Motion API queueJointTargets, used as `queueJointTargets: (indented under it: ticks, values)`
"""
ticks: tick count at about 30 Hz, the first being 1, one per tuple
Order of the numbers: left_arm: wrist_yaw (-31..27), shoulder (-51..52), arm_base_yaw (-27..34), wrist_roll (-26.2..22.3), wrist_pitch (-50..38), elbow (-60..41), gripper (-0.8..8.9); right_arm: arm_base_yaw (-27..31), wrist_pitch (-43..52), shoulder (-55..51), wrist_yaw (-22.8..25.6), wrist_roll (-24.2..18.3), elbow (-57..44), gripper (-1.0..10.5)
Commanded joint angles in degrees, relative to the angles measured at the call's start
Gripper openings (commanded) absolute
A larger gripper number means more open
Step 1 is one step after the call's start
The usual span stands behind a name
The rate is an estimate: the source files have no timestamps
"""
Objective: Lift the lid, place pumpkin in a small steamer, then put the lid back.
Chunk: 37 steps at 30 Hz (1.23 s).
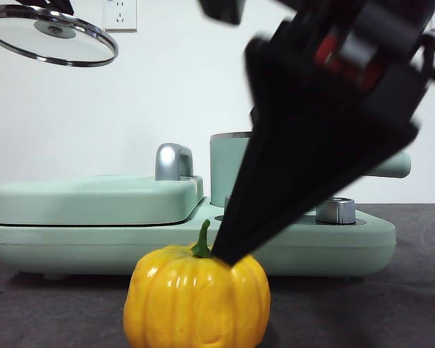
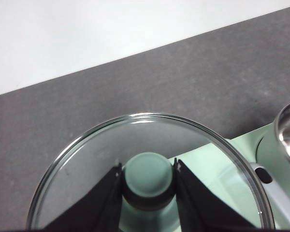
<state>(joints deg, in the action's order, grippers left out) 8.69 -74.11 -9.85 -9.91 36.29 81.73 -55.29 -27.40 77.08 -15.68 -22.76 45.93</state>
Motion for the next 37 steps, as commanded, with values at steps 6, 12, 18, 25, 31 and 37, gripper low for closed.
queueJointTargets:
  ticks: [6,12,18,25,31,37]
  values:
    - [0.13,0.22,-0.07,-1.22,-1.33,1.01,0.14,-1.22,4.94,6.91,3.13,-0.44,1.11,4.9]
    - [0.13,0.22,-0.07,-1.22,-1.29,1.01,0.14,-1.22,3.52,8.79,2.86,1.57,1.11,3.9]
    - [0.13,0.22,0.48,-1.27,-1.16,1.01,0.14,-1.09,-2.16,6.19,-2.36,10.05,1.9,3.3]
    - [0.13,0.22,0.46,-1.22,-0.96,1.01,0.14,0.0,-19.96,-2.1,2.58,19.76,8.48,3.3]
    - [0.33,0.22,0.46,-1.18,2.47,1.01,0.14,4.74,-38.8,-4.85,10.14,25.24,20.92,3.3]
    - [0.31,0.22,0.46,-0.39,1.6,1.01,0.14,13.33,-44.26,-2.82,9.75,25.05,33.03,3.3]
